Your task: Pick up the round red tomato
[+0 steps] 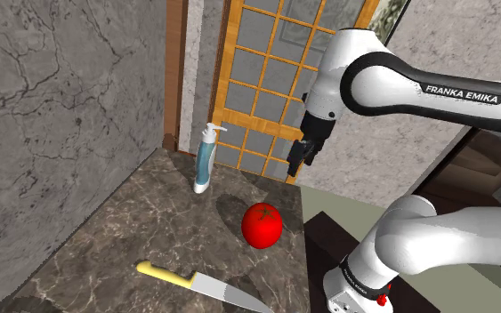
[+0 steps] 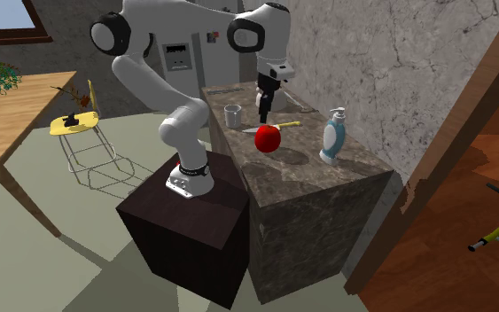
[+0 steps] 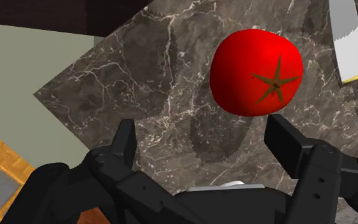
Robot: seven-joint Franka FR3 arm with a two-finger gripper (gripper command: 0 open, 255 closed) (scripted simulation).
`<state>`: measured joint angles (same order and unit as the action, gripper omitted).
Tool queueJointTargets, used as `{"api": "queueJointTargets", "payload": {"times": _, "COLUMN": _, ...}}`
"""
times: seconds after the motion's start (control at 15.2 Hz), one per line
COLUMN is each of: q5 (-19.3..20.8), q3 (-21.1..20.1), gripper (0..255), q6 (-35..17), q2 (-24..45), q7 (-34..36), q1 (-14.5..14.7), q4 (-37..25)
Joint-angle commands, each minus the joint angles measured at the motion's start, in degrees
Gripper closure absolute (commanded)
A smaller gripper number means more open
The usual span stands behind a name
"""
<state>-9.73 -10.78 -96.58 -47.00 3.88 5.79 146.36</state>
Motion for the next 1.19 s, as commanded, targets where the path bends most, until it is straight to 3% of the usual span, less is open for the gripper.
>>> {"api": "queueJointTargets", "payload": {"times": 0.0, "q5": -1.9, "q3": -3.2, "gripper": 0, "q6": -1.8, "q2": 0.2, "q7": 2.9, "q1": 1.4, "q4": 1.2}}
{"api": "queueJointTargets", "payload": {"times": 0.46, "q5": -6.9, "q3": -13.8, "gripper": 0, "q6": -8.3, "q2": 6.0, "q7": 12.0, "q1": 4.5, "q4": 0.8}}
{"api": "queueJointTargets", "payload": {"times": 1.06, "q5": -8.1, "q3": -15.4, "gripper": 0, "q6": -14.7, "q2": 7.7, "q7": 11.8, "q1": 4.8, "q4": 5.5}}
{"api": "queueJointTargets", "payload": {"times": 1.12, "q5": -8.2, "q3": -15.5, "gripper": 255, "q6": -14.7, "q2": 7.7, "q7": 11.9, "q1": 4.8, "q4": 5.5}}
